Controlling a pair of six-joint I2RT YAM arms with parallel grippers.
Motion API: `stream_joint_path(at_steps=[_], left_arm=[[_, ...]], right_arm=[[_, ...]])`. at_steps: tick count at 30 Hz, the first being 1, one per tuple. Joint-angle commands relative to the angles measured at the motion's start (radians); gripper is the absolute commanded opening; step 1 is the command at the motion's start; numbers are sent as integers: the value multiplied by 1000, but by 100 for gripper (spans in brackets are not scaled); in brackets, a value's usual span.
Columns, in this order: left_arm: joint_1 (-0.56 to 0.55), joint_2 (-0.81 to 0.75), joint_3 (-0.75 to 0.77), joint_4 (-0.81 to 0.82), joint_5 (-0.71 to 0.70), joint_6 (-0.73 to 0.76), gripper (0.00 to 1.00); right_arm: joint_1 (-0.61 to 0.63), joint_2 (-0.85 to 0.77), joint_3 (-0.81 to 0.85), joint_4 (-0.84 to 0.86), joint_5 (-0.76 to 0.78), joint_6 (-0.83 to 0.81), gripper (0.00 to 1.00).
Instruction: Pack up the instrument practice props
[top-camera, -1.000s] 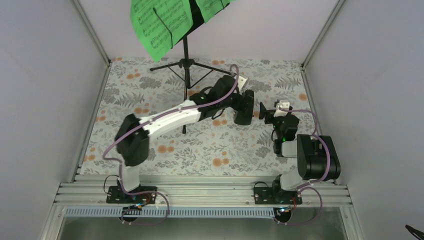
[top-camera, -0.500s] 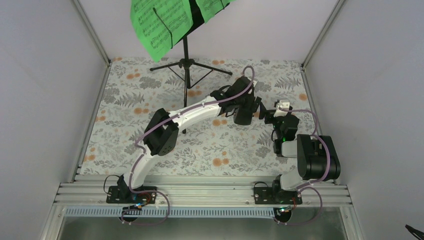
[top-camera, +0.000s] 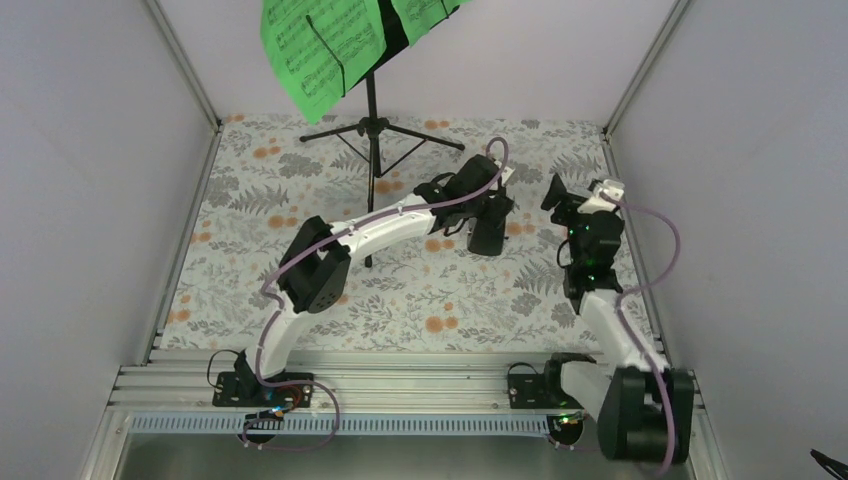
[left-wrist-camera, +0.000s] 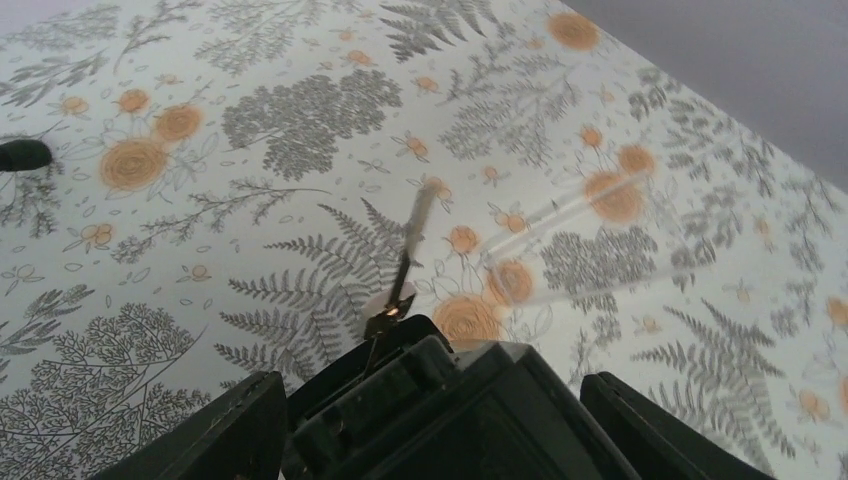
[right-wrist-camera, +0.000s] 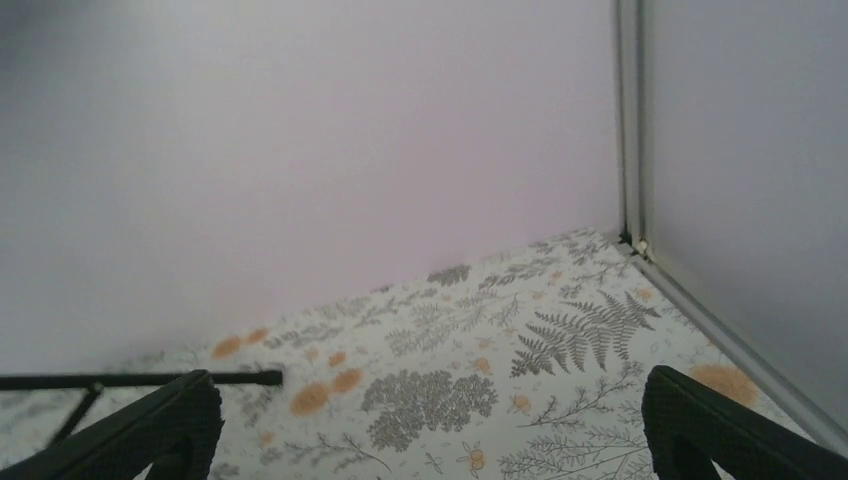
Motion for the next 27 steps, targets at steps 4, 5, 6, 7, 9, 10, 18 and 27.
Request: stream_joint_path(at_steps=[4,5,6,7,9,10,18,27], left_arm=[[-3,-148,-140,11,141,199,56],[-3,-176,-171,14,168,230,56],[-3,-200,-196,12,189,257,56],[-1,-225,-218,4,213,287,56],[-1,-263,-253,-33,277,359,56],[-1,-281,-272,-52,310,394,56],[5,-365,-384,-138,454,562,61],[5,-579,-571,62,386,482,100]], right_arm=[[3,-334,-31,-399,110,205,100],[2,-368,-29,-436,80,204,100],[2,-395,-27,-467,42,203,100],[3,-419,-27,-491,-2,200,100],[3,-452,-25,-531,-84,187,100],[4,-456,-22,-550,-117,179,100],[3,-427,54,-697,-324,203,100],[3,-363,64,-728,-470,190,100]])
